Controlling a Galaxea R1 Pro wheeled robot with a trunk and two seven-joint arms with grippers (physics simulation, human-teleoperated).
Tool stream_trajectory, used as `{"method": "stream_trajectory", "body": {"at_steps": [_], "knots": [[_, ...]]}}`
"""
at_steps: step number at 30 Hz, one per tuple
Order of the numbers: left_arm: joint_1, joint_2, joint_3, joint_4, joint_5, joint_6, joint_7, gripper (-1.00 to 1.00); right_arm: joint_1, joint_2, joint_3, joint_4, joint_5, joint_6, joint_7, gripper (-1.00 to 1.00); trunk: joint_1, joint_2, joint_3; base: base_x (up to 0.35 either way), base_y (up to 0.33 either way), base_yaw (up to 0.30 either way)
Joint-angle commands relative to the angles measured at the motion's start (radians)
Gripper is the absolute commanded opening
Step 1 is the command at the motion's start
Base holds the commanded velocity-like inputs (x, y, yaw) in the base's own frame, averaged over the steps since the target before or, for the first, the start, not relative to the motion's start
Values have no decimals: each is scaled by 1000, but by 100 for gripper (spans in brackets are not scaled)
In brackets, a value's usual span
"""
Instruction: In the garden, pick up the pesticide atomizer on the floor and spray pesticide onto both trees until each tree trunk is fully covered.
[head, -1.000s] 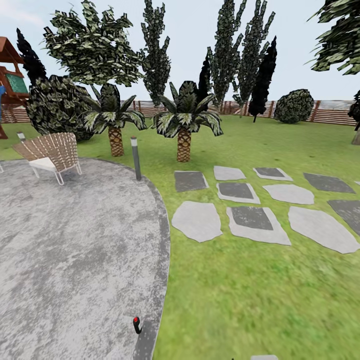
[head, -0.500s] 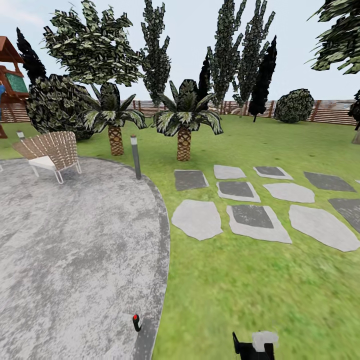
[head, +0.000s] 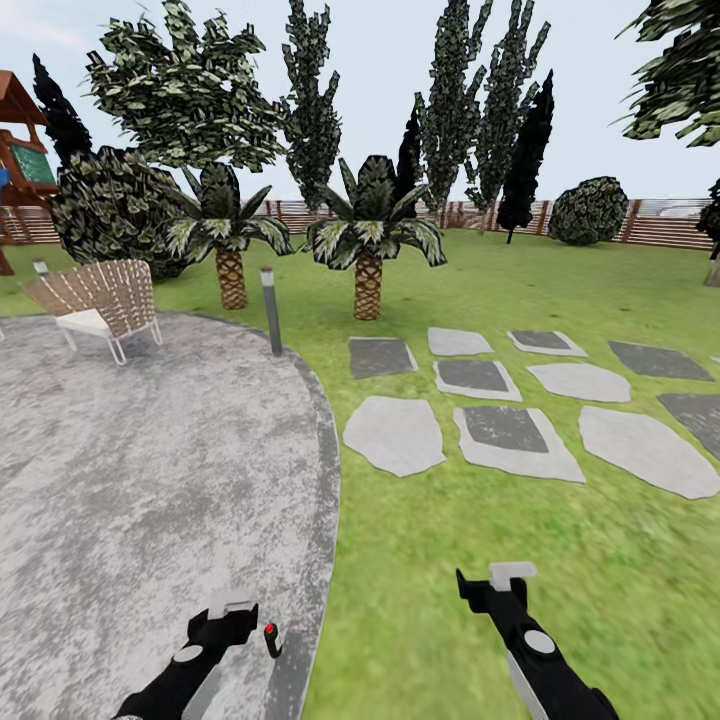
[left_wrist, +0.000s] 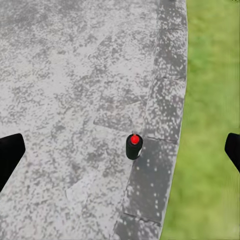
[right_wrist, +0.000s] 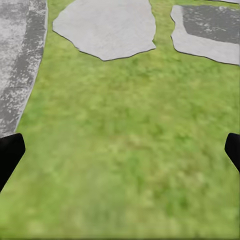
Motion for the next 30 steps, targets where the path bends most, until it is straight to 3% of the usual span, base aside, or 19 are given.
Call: {"method": "stream_trajectory", "body": {"at_steps": [1, 30], "knots": [[0, 0, -1, 0, -1, 0, 1, 100, 0, 0, 0, 0, 0, 1, 0, 100, 4, -7, -3, 0, 0, 0], [10, 2, -8, -8, -3, -9, 10, 100, -1, -1, 0, 2, -1, 3, -2, 100, 115, -210, -129, 0, 0, 0]]}}
